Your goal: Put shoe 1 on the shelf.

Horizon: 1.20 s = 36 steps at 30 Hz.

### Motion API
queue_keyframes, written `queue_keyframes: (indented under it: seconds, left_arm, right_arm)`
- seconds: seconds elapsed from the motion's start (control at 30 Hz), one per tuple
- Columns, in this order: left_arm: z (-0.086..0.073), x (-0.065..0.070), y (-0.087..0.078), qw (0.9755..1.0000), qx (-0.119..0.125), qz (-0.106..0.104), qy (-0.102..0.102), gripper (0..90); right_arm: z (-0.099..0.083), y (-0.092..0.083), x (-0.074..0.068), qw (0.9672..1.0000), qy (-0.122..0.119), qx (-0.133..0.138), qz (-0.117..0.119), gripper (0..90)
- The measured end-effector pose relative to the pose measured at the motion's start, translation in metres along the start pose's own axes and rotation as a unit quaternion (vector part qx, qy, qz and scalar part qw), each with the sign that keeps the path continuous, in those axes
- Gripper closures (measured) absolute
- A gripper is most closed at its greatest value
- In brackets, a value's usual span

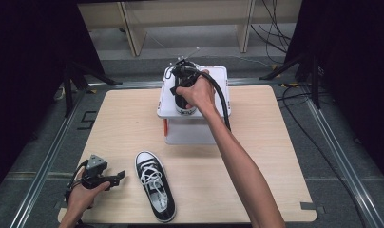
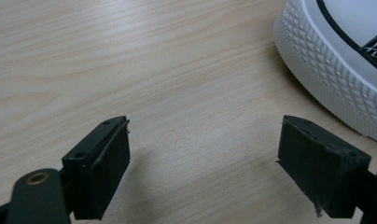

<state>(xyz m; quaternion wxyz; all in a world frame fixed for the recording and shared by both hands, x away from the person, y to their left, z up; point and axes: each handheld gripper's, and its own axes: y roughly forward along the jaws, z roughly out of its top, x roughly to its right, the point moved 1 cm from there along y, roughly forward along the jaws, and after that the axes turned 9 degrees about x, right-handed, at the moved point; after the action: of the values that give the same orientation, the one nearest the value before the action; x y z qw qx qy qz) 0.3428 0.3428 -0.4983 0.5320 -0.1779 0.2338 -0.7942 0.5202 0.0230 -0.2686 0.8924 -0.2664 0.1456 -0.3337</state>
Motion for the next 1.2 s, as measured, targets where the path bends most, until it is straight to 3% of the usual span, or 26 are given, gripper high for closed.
queue_keyframes:
  seconds: [0.07,0.17,0.2,0.23,0.37,0.57,0.77,0.83,1.1,1.13,1.17,1.2]
  left_arm:
    - [0.0,0.0,0.0,1.0,0.0,0.002,0.001,16.5]
    - [0.0,-0.001,0.0,1.0,-0.004,0.003,0.004,16.5]
    - [0.0,-0.001,0.0,1.0,-0.004,0.003,0.004,16.6]
    - [0.0,-0.001,0.0,1.0,-0.004,0.005,0.005,16.5]
    - [0.001,-0.001,-0.001,1.0,0.004,0.004,-0.004,16.5]
    - [0.0,0.0,-0.001,1.0,0.004,0.005,-0.005,16.5]
    - [0.0,-0.003,-0.001,0.9999,0.0,0.013,-0.001,16.5]
    - [0.0,-0.002,-0.001,0.9999,0.0,0.011,-0.002,16.5]
    - [-0.001,-0.003,-0.001,0.9999,0.001,0.012,-0.005,16.5]
    - [-0.001,-0.003,-0.001,0.9999,0.003,0.01,-0.005,16.5]
    - [-0.001,-0.003,-0.001,0.9999,0.002,0.011,-0.005,16.5]
    - [-0.001,-0.003,-0.002,0.9999,0.005,0.01,-0.008,16.5]
  right_arm:
    - [0.001,-0.003,-0.004,0.9997,0.024,-0.004,-0.005,84.6]
    - [0.004,-0.017,-0.011,0.9993,0.035,0.012,0.006,79.0]
    - [0.005,-0.02,-0.011,0.9991,0.01,0.036,0.02,77.1]
    - [0.005,-0.025,-0.012,0.9985,0.005,0.046,0.029,74.9]
    - [-0.008,-0.043,-0.022,0.9956,-0.001,0.079,0.051,66.0]
    - [-0.049,-0.069,-0.036,0.9886,-0.009,0.126,0.082,62.2]
    - [-0.093,-0.081,-0.039,0.9869,-0.005,0.126,0.101,59.7]
    - [-0.11,-0.082,-0.04,0.987,0.008,0.12,0.106,58.5]
    - [-0.161,-0.067,-0.046,0.9866,0.02,0.108,0.12,56.6]
    - [-0.165,-0.065,-0.047,0.9883,0.021,0.096,0.117,56.0]
    - [-0.168,-0.063,-0.048,0.9874,0.022,0.093,0.126,55.9]
    - [-0.172,-0.062,-0.049,0.9884,0.025,0.09,0.119,55.8]
